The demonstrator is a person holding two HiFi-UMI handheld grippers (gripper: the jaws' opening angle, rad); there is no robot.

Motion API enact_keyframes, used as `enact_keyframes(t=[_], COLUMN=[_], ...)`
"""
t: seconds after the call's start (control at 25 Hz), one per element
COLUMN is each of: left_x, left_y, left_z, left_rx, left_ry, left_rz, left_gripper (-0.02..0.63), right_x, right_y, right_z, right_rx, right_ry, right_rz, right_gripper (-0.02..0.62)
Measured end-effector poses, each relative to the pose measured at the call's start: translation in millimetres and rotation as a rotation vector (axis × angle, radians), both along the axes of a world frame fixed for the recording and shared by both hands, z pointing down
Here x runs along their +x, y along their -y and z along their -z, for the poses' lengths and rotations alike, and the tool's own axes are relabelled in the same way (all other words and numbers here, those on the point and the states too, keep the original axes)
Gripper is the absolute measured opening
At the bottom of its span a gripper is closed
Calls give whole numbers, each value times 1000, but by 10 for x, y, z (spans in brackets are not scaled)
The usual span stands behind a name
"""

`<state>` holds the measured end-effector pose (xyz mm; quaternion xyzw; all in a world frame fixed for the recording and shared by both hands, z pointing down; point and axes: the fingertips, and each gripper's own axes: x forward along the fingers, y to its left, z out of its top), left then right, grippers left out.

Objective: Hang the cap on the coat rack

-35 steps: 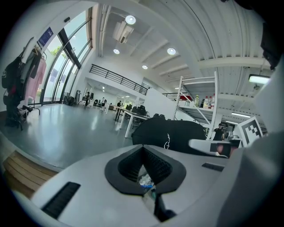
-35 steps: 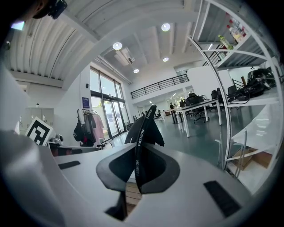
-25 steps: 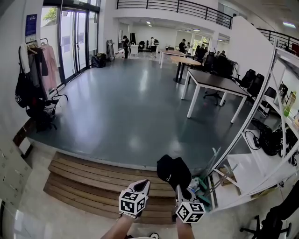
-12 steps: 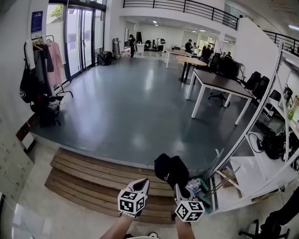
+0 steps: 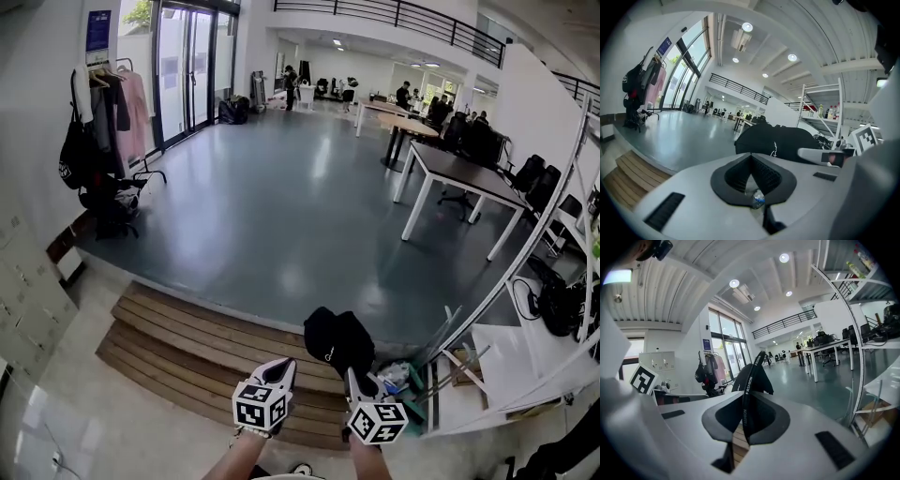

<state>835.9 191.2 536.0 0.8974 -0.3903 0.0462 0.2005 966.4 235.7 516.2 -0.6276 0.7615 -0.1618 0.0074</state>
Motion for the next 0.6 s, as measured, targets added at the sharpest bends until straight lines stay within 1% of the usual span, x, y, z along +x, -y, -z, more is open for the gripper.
enact_keyframes(t=[0.32,0.6], left_x=[-144,-364], left_y=[-96,-124], left_z=[-47,-93], left_rx=[-13,-15], left_ry=[-20,5], left_rz=[74,107], left_gripper=[5,5], right_x=[-133,-362], right_y=[6,45], right_z=[-82,-103], right_rx=[-20,-23], right_ry=[-3,5], right_rz=[76,112], right_gripper=[20,20])
